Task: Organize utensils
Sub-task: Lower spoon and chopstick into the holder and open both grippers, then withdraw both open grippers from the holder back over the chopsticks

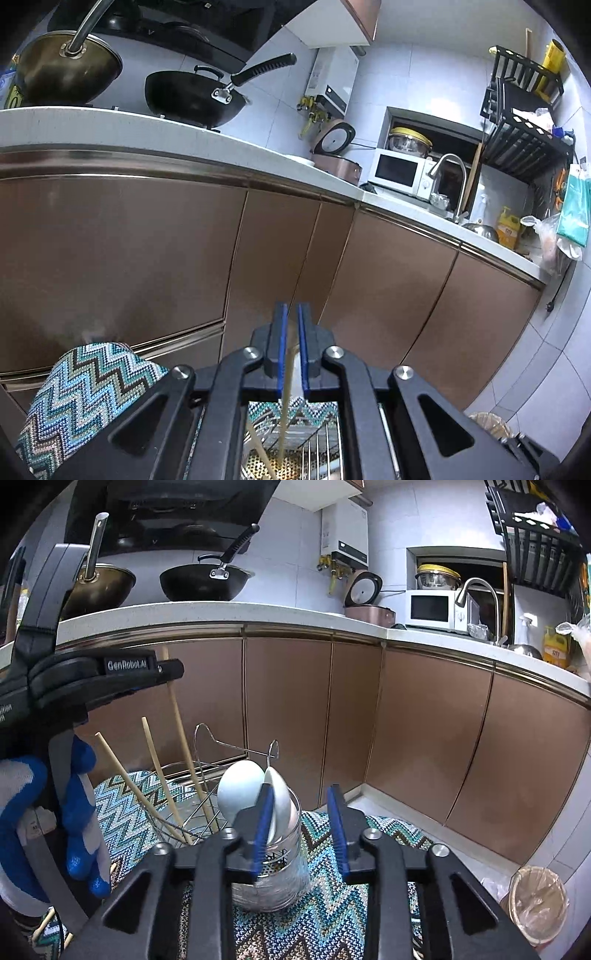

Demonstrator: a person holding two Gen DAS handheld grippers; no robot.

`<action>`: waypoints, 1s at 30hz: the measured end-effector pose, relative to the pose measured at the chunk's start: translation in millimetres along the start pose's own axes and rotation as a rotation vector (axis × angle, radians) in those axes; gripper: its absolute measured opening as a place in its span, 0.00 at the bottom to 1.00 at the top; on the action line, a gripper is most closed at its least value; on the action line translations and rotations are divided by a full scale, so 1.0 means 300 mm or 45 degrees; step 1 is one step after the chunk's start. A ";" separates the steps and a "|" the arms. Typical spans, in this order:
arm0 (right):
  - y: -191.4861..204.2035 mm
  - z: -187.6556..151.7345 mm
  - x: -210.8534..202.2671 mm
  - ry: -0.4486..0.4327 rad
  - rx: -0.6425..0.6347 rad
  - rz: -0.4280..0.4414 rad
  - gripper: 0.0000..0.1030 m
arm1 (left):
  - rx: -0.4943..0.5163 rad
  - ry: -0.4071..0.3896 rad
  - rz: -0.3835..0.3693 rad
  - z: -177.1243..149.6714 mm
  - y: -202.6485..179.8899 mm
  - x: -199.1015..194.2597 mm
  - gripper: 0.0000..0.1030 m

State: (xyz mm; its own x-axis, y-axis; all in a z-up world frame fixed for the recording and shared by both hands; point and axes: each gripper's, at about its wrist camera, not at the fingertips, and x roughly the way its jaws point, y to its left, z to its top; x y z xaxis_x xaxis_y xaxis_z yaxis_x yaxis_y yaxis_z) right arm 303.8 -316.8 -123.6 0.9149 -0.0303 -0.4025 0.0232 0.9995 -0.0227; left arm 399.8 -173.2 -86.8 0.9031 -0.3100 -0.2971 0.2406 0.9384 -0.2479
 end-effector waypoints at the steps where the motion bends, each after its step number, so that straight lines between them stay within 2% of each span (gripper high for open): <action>1: 0.000 0.001 -0.006 -0.003 -0.001 -0.006 0.33 | 0.004 0.004 0.003 0.001 0.000 -0.009 0.07; 7: -0.017 0.019 -0.067 -0.017 0.019 -0.037 0.34 | 0.020 0.004 -0.002 0.039 0.008 -0.097 0.09; 9: -0.022 0.023 -0.091 -0.023 0.028 -0.046 0.34 | 0.030 -0.006 -0.005 0.059 0.006 -0.138 0.14; 11: -0.024 0.027 -0.128 -0.032 0.035 -0.055 0.34 | 0.042 -0.019 -0.005 0.073 0.003 -0.180 0.26; 13: -0.025 0.030 -0.160 -0.041 0.040 -0.062 0.34 | 0.061 -0.037 0.001 0.091 0.001 -0.238 0.33; 18: -0.028 0.036 -0.262 -0.052 0.056 -0.077 0.35 | 0.081 -0.046 -0.005 0.115 0.008 -0.363 0.35; 21: -0.027 0.036 -0.323 -0.057 0.068 -0.084 0.35 | 0.099 -0.028 0.009 0.110 0.025 -0.434 0.38; 30: -0.004 0.021 -0.483 -0.072 0.099 -0.076 0.35 | 0.112 0.029 0.060 0.076 0.121 -0.613 0.39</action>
State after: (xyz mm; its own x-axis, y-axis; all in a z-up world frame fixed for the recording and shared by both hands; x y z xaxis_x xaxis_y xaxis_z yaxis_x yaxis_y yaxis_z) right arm 173.8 -313.4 -59.5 0.9322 -0.0915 -0.3502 0.1075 0.9939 0.0264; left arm 250.5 -78.6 -20.1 0.9061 -0.2673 -0.3278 0.2290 0.9616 -0.1512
